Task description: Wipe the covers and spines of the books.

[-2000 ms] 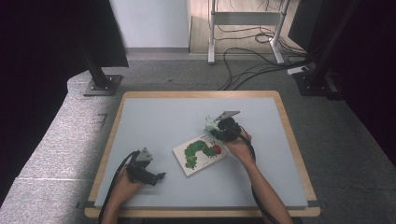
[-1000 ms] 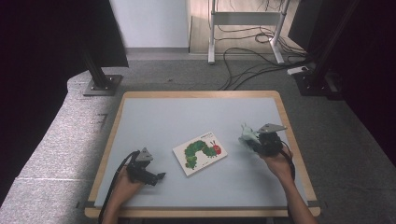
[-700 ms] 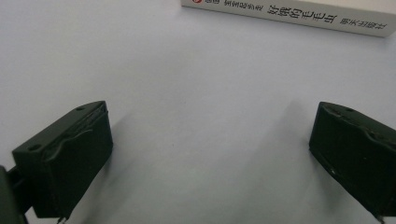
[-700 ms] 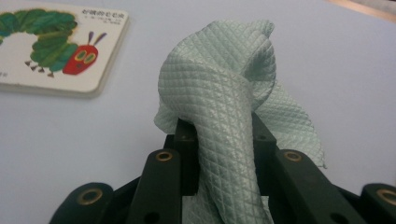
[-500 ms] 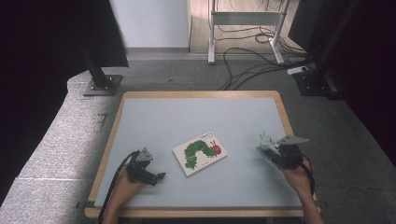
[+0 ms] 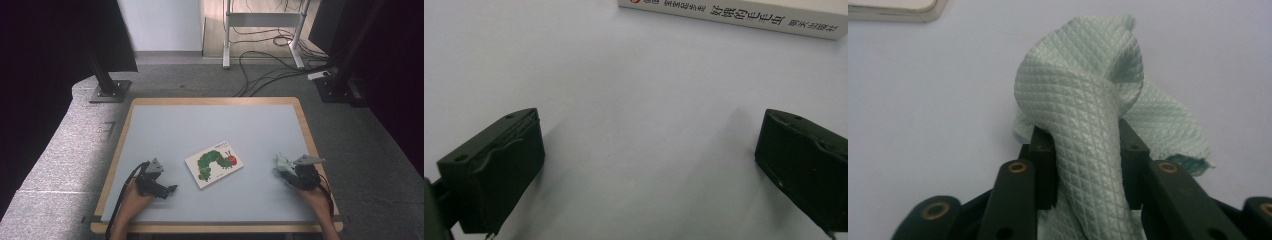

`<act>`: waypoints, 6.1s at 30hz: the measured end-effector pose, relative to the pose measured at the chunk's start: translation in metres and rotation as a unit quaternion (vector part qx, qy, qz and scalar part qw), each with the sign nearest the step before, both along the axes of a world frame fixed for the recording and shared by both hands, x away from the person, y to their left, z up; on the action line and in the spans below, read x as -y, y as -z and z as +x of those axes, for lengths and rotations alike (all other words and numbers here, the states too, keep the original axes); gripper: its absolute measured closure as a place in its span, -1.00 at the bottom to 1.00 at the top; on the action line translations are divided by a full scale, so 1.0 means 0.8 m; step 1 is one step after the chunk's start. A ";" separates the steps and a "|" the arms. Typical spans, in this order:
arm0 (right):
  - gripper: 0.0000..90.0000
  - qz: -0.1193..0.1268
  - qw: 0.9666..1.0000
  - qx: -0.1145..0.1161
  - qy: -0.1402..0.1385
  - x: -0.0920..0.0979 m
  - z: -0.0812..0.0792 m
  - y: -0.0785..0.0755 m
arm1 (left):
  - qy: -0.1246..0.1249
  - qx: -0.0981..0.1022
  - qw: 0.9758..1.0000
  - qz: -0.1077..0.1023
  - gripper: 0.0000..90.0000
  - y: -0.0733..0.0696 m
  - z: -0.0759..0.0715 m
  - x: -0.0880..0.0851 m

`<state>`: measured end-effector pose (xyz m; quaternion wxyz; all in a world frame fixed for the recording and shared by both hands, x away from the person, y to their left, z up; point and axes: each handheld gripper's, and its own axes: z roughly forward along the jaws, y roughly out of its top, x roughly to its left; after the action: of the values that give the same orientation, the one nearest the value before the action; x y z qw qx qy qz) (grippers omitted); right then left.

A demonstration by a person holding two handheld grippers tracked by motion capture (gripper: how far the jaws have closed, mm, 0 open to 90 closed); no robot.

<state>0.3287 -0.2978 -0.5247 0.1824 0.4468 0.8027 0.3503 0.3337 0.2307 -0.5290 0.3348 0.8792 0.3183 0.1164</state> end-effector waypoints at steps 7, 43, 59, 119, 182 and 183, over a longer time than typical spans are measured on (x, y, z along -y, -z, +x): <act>0.39 0.006 1.000 -0.001 -0.005 0.001 0.000 0.000 | 0.000 0.000 1.000 0.000 -1.00 0.000 0.000 0.000; -1.00 0.012 0.996 0.023 -0.088 -0.110 0.045 -0.045 | 0.036 0.004 0.999 0.006 -0.99 -0.001 0.004 0.057; -0.99 0.006 0.992 -0.003 -0.126 -0.169 0.083 -0.030 | 0.068 0.008 0.998 0.006 -0.98 -0.001 0.012 0.087; -0.85 0.098 0.981 -0.082 -0.148 -0.202 0.107 -0.024 | 0.093 -0.001 0.996 0.003 -1.00 0.000 0.015 0.091; 0.53 0.149 0.955 0.000 -0.255 -0.183 0.129 -0.071 | 0.100 -0.011 0.995 -0.009 -1.00 -0.001 0.018 0.086; 0.54 0.152 0.954 0.004 -0.258 -0.182 0.127 -0.072 | 0.101 -0.015 0.995 -0.016 -1.00 -0.002 0.019 0.085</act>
<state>0.4305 -0.1519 -0.4671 0.0188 0.2454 0.8274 0.5049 0.3488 0.1629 -0.5277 0.3543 0.9031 0.2344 0.0634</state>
